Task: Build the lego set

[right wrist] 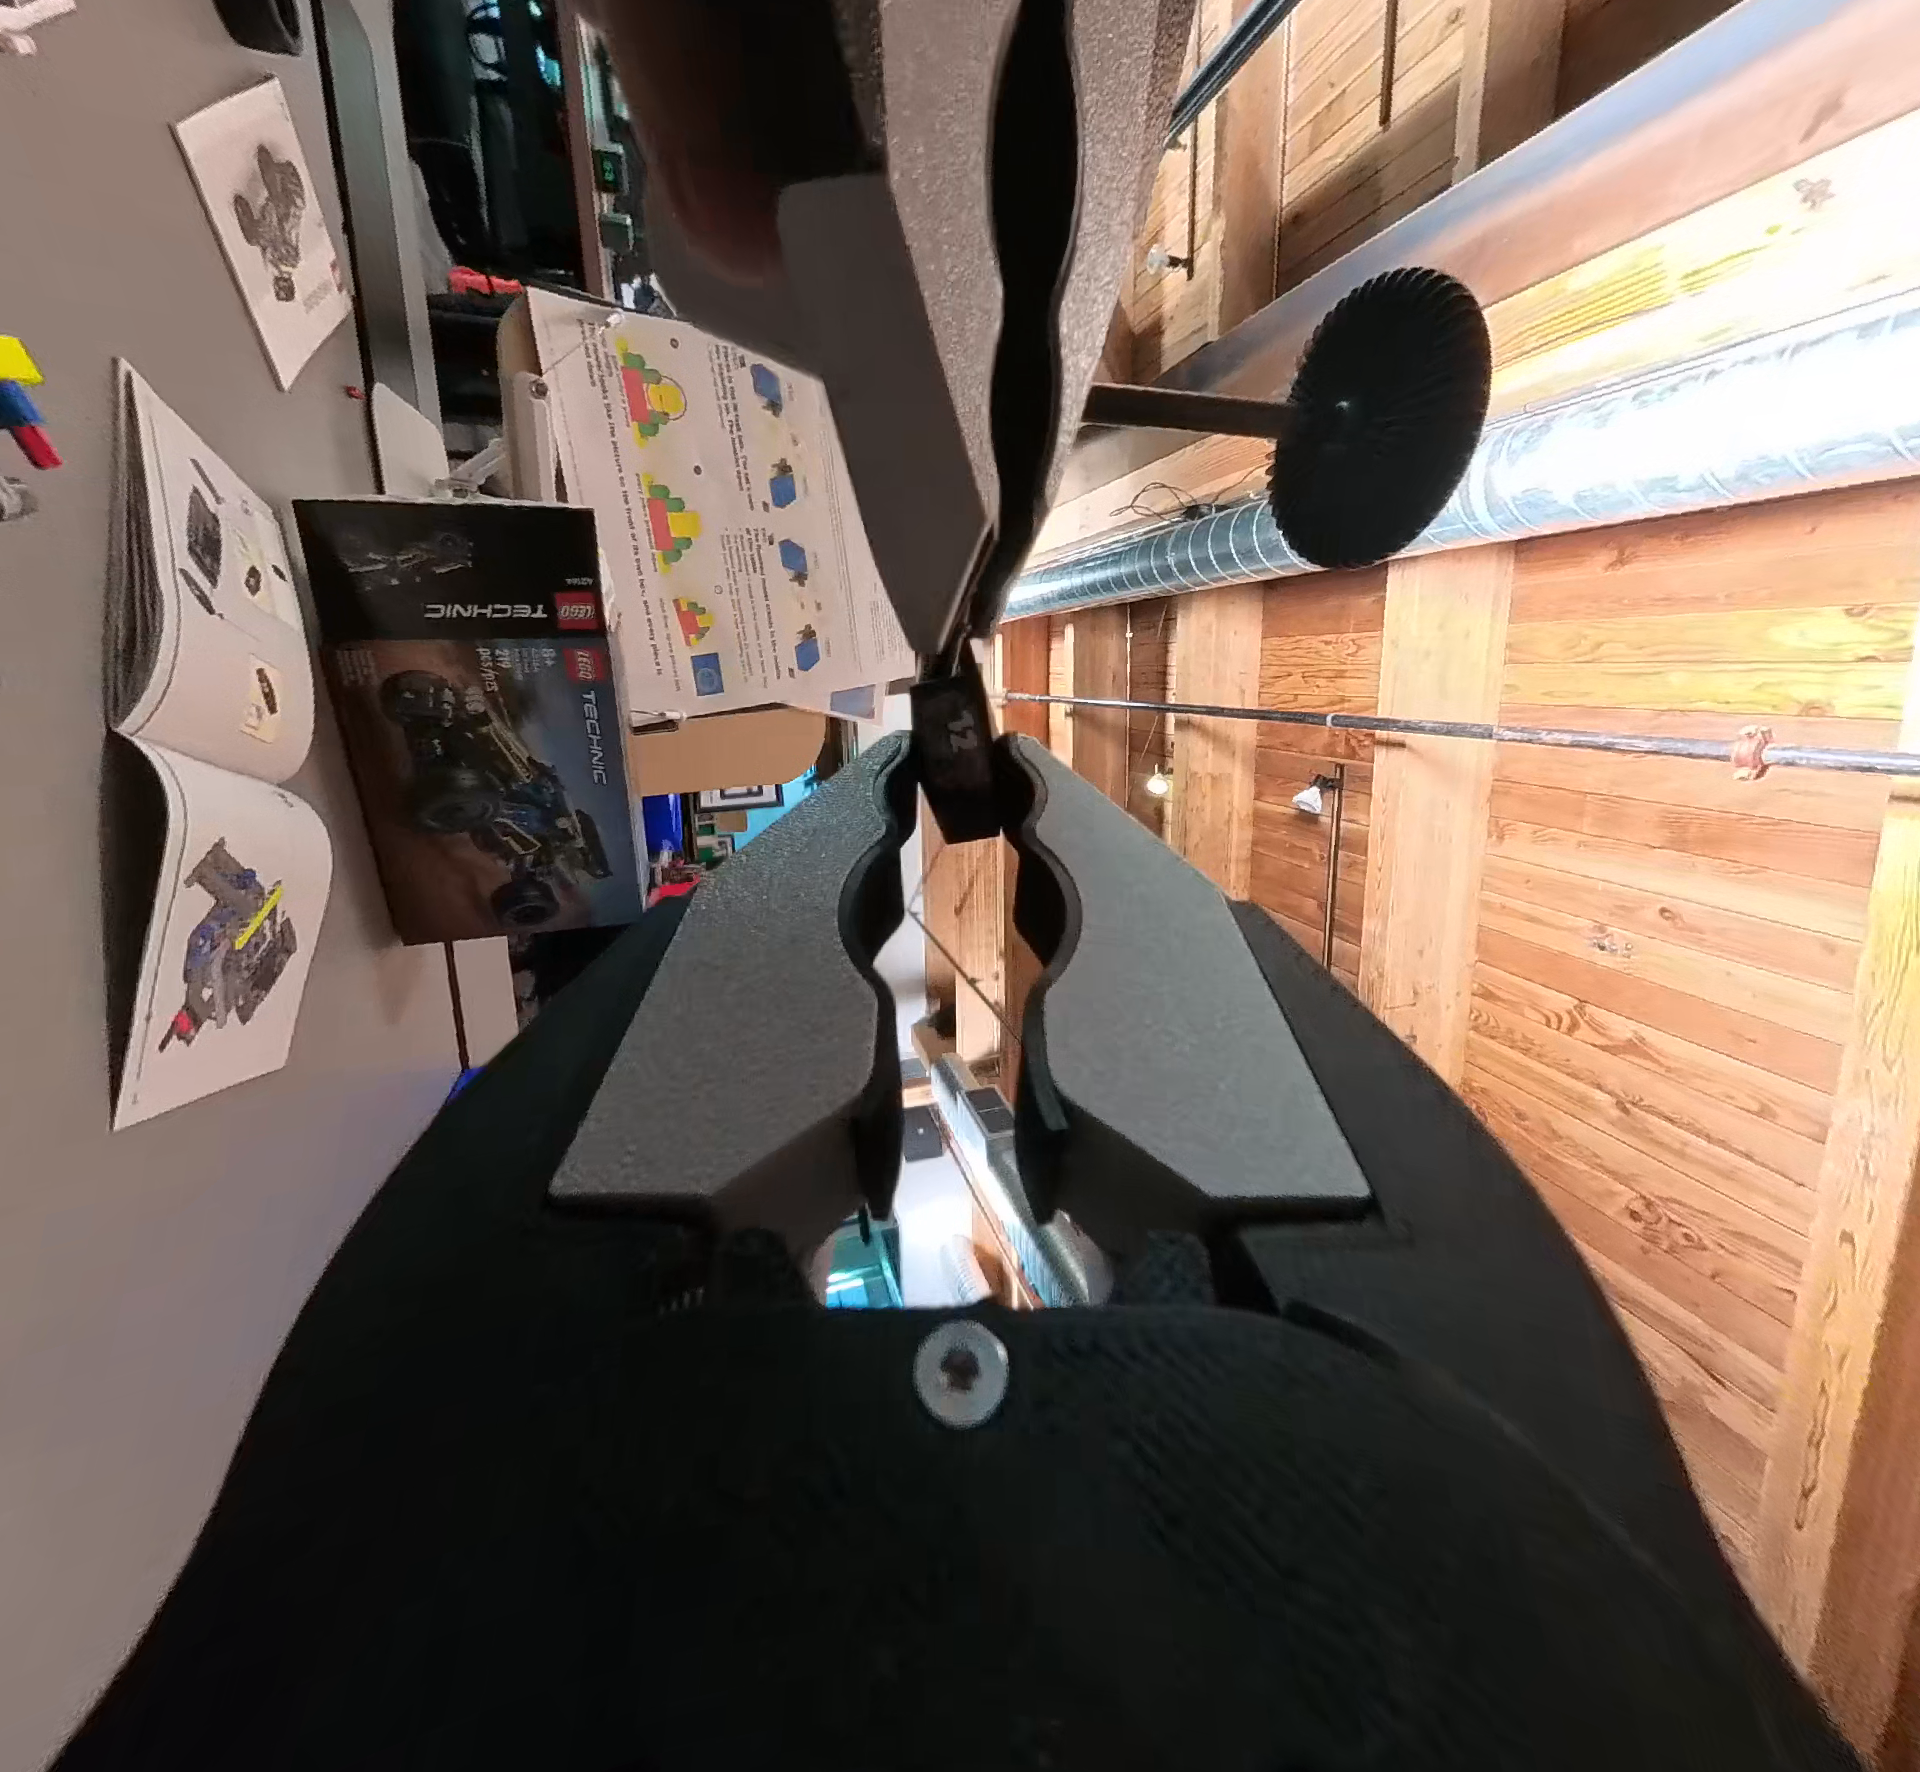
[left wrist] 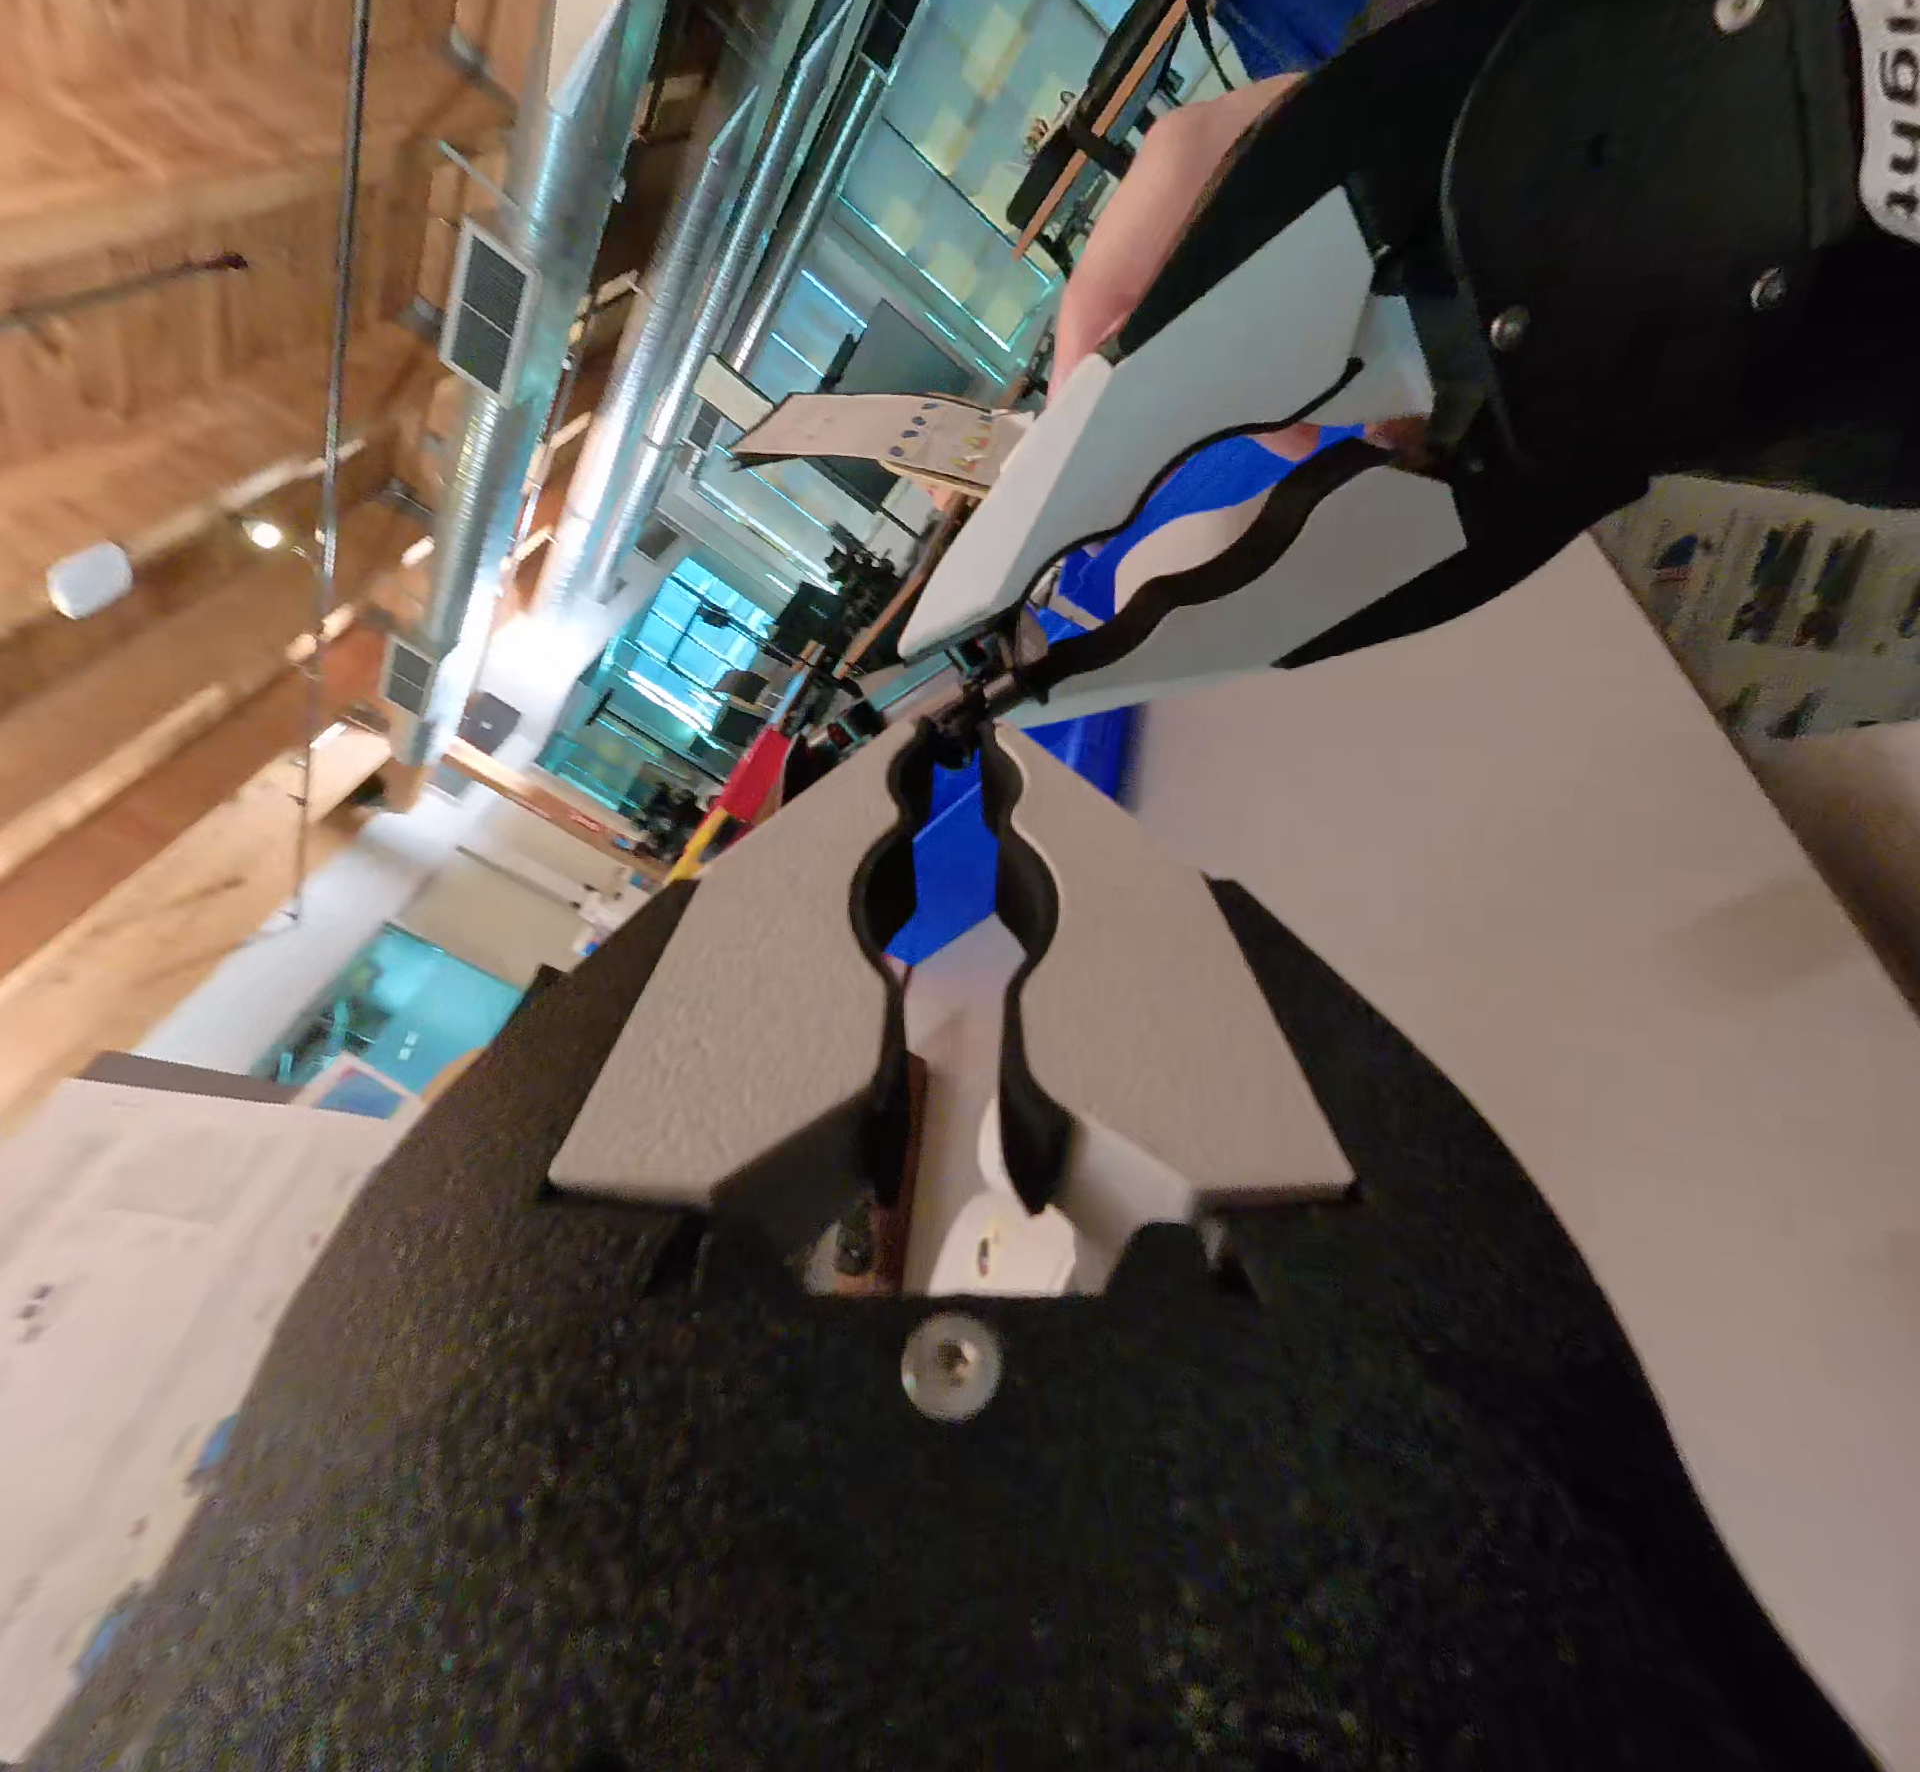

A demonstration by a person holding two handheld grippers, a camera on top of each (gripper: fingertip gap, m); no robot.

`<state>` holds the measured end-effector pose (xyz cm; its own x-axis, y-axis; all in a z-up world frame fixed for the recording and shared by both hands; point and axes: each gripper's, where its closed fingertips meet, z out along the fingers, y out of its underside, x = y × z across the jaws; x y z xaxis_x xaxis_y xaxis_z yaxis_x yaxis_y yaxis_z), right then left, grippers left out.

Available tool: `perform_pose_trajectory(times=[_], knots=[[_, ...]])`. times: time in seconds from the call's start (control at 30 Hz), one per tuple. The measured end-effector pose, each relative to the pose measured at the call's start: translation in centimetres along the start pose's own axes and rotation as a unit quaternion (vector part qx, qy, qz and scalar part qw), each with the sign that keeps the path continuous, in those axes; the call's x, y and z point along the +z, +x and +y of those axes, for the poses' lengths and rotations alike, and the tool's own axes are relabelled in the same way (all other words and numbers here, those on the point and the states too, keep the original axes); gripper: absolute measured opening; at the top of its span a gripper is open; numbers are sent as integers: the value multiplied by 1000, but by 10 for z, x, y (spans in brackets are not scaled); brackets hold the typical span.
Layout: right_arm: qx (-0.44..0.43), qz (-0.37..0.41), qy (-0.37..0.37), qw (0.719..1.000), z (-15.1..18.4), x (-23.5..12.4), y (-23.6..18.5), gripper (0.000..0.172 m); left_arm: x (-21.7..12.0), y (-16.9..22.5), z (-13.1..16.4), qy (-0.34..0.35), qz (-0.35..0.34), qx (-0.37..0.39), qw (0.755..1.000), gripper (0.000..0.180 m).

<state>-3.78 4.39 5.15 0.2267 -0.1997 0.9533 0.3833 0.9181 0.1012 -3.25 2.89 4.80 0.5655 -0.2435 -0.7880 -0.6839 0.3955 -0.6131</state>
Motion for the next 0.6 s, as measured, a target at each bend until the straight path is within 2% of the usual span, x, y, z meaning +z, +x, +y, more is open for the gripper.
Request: perform_pose_trajectory(times=[0.1,0.17,0.2,0.23,0.27,0.3,0.33,0.37,0.4,0.43,0.47,0.5,0.53,0.57,0.6], knots=[[22,-25,7,999,0,1,-6,12,-1,2,4,1,17,-12,1000,4],[144,-89,43,985,-3,-1,-13,22,-3,0,10,0,13,28,1000,4],[229,-117,64,964,-2,-4,-11,31,-4,1,14,-2,22,52,998,3],[323,-151,79,931,0,-7,-10,39,-7,2,16,1,27,74,997,3],[425,-183,89,882,5,-9,-9,48,-9,3,16,13,28,95,995,3],[536,-211,100,811,10,-10,-7,57,-11,5,16,24,34,107,993,3],[642,-246,116,716,11,-12,-7,62,-13,8,15,33,40,111,992,3],[733,-279,136,606,11,-14,-8,64,-15,11,14,45,45,115,991,3],[794,-306,159,500,9,-15,-10,61,-17,16,11,58,56,123,989,3],[824,-328,197,418,5,-19,-11,50,-18,21,11,63,67,132,987,3],[840,-346,221,356,2,-23,-14,32,-18,26,11,64,76,145,984,3],[849,-363,227,309,-1,-23,-21,28,-18,31,12,65,84,160,981,3],[852,-381,236,270,-7,-25,-25,36,-17,35,14,62,92,173,979,3],[850,-401,239,243,-13,-27,-29,26,-17,38,16,59,96,184,976,3],[846,-416,237,235,-19,-28,-34,18,-16,42,18,60,102,194,974,3]])
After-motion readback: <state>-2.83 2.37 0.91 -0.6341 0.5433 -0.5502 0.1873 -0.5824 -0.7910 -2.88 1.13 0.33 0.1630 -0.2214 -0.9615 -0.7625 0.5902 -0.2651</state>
